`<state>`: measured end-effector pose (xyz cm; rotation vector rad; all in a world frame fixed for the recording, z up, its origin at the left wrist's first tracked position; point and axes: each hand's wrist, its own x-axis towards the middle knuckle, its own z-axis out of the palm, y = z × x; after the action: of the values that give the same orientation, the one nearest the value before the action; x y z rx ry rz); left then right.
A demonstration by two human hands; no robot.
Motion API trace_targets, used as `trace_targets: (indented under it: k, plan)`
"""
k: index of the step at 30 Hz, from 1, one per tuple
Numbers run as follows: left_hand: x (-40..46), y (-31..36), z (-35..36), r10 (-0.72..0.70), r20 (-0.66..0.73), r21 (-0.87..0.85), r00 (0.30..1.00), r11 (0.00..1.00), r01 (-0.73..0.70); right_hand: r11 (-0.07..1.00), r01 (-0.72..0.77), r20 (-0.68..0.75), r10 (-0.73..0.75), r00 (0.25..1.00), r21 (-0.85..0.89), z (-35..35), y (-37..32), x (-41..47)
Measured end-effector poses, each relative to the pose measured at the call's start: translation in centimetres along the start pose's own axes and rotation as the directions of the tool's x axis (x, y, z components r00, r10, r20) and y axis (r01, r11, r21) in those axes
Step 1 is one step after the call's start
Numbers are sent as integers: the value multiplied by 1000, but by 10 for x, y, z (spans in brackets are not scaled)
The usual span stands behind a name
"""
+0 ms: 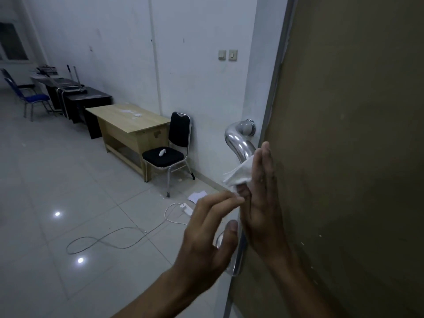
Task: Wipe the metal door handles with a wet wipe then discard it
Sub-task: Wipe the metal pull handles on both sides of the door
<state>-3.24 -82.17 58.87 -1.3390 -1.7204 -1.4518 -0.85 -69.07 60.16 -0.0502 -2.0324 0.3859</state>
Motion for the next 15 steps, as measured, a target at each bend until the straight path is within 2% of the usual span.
trace_targets:
  k: [2,4,7,12,15]
  plan:
    - [-3,4,5,-65,52,-1,996,998,65,999,32,40,-32,999,10,-4,5,-8]
    - [-1,9,10,-161,91,-23,983,986,164,996,28,91,-37,995,89,-9,9,-16]
    - [1,17,19,-291,136,-123,947,944,307,987,33,148,-57,987,156,-17,15,-23]
    - [21,36,37,-472,250,-319,846,784,532,978,37,151,-70,986,206,-31,17,-23]
    - [45,39,37,-531,280,-407,800,689,600,972,38,128,-69,989,233,-38,16,-17]
